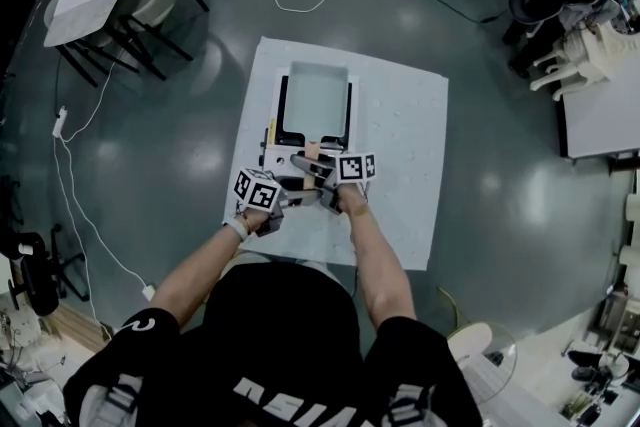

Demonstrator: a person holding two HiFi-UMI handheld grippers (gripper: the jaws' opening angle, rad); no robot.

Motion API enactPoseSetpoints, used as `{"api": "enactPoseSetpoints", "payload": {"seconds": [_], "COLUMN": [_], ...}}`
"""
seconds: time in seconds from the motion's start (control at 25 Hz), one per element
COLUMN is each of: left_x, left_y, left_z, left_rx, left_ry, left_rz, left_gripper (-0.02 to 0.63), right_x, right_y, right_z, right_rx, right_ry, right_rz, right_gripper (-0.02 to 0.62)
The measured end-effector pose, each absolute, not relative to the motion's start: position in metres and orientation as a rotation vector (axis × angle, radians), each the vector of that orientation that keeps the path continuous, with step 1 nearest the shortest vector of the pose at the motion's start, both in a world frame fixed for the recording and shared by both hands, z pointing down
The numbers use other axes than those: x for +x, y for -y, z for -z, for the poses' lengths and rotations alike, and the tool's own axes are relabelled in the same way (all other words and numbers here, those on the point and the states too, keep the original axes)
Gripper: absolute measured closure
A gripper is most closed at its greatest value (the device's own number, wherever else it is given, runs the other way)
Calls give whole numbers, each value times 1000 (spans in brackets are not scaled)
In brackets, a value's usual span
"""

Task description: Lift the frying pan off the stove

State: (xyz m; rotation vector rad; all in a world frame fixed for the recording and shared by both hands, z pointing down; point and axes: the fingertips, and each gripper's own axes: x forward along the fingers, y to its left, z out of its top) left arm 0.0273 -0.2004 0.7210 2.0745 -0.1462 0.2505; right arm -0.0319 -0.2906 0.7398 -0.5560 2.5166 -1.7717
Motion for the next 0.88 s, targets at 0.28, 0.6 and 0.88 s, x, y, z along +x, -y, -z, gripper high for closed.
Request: {"api": "enactPoseSetpoints", "payload": {"seconds": [0.28, 0.6, 0.88], "left_x": [31, 54, 90], "left_y": [193, 179, 153], "left_z": [-696, -660, -636], "left_rx": [2130, 2241, 2317], "left_ry": [151, 149, 104], "left_rz": [-247, -236, -232], "left_gripper": [425, 423, 423], "right_x": [-26, -1, 38], "right_y": [285, 272, 248], "right_z": [-711, -662, -632], "right_rx": [-594, -635, -697], "right_ry": [-2547, -2616, -2657], "right_rz": [1688, 1520, 1408], "right_gripper": [400, 397, 397]}}
